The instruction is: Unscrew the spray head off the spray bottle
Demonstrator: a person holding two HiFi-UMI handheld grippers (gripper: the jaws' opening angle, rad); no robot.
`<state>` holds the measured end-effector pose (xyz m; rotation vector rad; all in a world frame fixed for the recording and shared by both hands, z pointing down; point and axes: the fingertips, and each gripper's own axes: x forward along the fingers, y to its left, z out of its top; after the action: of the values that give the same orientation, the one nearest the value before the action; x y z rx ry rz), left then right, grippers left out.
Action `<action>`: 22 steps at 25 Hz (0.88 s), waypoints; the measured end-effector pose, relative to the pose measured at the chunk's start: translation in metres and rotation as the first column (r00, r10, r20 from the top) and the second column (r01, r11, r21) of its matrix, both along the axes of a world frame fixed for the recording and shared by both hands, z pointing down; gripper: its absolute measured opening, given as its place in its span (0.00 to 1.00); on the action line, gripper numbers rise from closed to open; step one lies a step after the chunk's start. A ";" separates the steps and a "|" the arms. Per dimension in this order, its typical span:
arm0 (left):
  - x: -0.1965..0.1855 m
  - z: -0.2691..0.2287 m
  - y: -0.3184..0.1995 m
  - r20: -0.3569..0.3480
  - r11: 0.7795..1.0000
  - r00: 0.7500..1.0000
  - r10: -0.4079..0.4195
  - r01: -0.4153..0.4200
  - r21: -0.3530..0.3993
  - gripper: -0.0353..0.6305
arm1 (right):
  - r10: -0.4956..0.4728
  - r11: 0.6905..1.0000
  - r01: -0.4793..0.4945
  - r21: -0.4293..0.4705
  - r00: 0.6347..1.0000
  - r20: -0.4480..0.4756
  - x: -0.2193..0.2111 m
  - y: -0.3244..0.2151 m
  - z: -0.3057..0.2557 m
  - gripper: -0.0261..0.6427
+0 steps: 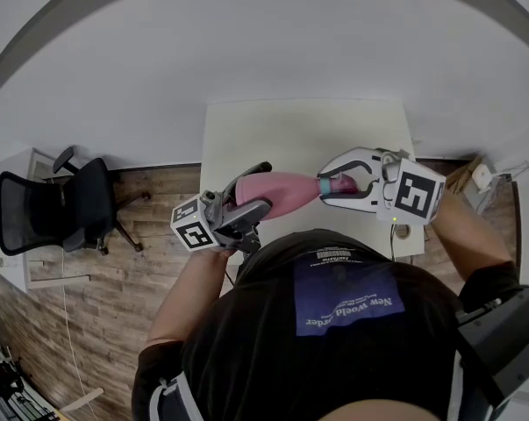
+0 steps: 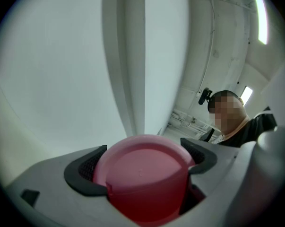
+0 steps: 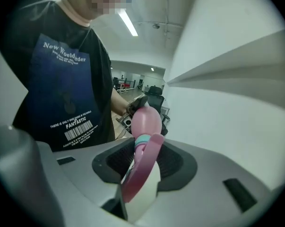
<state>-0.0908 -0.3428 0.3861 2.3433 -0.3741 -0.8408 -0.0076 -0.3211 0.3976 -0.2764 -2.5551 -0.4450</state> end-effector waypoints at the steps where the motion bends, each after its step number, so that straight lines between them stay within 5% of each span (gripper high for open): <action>1: -0.002 0.001 -0.001 -0.014 1.000 1.000 0.000 0.000 -0.016 0.79 | -0.002 0.999 0.002 0.042 1.000 -0.002 0.000 -0.001 0.000 0.23; 5: -0.014 0.004 -0.005 -0.066 0.998 0.998 -0.012 0.008 -0.062 0.79 | -0.009 0.992 0.009 0.122 1.000 -0.004 -0.001 -0.004 -0.001 0.23; 22: -0.024 0.009 -0.006 -0.085 0.997 0.996 -0.033 0.027 -0.076 0.79 | 0.016 0.995 -0.018 0.101 1.000 0.015 0.009 -0.008 -0.004 0.23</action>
<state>-0.1144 -0.3487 0.3955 2.2294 -0.3986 -0.9226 0.0015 -0.3296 0.3933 -0.2154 -2.5368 -0.5694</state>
